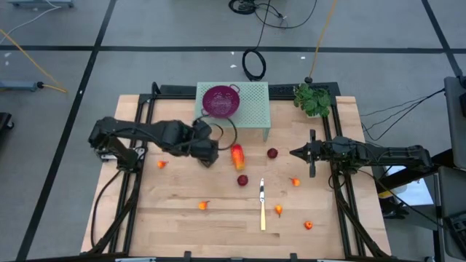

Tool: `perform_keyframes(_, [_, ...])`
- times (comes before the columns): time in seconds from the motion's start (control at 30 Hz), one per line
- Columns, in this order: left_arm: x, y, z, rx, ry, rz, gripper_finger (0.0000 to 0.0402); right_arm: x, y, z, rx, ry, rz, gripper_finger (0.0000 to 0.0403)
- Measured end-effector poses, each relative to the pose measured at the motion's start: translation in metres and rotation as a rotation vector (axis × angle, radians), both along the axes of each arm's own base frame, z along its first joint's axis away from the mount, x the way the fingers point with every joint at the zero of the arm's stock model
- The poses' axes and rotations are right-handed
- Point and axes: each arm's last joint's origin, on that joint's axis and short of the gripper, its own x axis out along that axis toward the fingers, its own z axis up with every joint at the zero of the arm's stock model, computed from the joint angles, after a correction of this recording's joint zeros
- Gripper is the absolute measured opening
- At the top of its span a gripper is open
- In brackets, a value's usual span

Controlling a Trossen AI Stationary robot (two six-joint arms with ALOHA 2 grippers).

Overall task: Pick & Place Fruit
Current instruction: Put the kiwi into violet strainer bowl on the shelf

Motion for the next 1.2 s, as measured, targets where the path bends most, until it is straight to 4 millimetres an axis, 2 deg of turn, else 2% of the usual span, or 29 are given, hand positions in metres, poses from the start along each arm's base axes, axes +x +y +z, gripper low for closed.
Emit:
perform_keyframes(0.2, [-0.007, 0.023, 0.02, 0.061, -0.006, 0.002, 0.0223, 0.0, 0.0, 0.0, 0.0, 0.0, -0.001, 0.0004])
perform_keyframes(0.43, [-0.013, 0.053, 0.034, 0.096, -0.003, 0.008, 0.0223, 0.0, 0.0, 0.0, -0.001, 0.0, -0.002, 0.0004])
perform_keyframes(0.67, [-0.018, 0.083, 0.042, 0.119, 0.025, 0.015, 0.0223, 0.0, 0.0, 0.0, -0.001, 0.0, -0.003, 0.0004])
perform_keyframes(0.9, [-0.023, 0.104, 0.047, 0.116, 0.041, 0.006, 0.0223, 0.0, 0.0, 0.0, -0.001, 0.0, -0.004, 0.0004])
perform_keyframes(1.2, [-0.022, 0.13, 0.062, 0.182, -0.041, -0.023, 0.0223, 0.0, 0.0, 0.0, -0.001, 0.0, -0.004, 0.0004])
